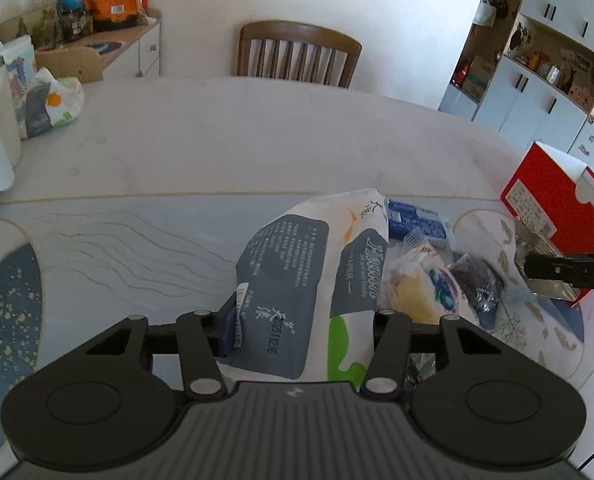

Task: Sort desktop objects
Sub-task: 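Carry the printed bag and foil bag over the red box with both tools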

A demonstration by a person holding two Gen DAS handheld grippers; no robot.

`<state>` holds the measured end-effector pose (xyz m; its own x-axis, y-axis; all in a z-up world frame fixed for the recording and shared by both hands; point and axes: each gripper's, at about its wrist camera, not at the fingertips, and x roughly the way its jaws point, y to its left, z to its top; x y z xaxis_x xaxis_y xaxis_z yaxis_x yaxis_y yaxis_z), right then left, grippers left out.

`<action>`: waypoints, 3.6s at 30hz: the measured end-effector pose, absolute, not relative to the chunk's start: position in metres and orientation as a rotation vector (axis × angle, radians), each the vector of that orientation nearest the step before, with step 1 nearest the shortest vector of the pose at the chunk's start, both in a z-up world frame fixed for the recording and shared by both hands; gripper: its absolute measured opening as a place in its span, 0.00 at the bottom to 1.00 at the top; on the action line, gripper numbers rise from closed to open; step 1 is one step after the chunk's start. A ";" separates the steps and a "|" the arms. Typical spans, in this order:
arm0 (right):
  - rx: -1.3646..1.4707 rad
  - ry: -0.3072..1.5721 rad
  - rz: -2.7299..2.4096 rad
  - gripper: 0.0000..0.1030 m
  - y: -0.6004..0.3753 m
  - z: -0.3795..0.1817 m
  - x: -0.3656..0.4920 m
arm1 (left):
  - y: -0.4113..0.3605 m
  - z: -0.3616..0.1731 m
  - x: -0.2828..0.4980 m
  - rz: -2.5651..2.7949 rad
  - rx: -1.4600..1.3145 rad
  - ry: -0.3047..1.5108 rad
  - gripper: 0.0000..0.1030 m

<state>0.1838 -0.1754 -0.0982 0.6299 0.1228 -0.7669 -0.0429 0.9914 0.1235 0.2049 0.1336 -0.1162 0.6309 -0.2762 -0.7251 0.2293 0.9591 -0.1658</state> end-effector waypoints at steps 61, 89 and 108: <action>0.175 0.711 0.101 0.53 -0.331 -0.013 0.112 | -0.100 -0.013 0.139 -0.560 0.060 0.650 0.49; 0.158 0.809 0.013 0.54 -0.449 -0.036 0.185 | -0.273 -0.033 0.182 -0.680 0.377 0.682 0.50; 0.099 0.937 0.031 0.54 -0.460 -0.077 0.229 | -0.320 -0.076 0.209 -0.677 0.576 0.815 0.50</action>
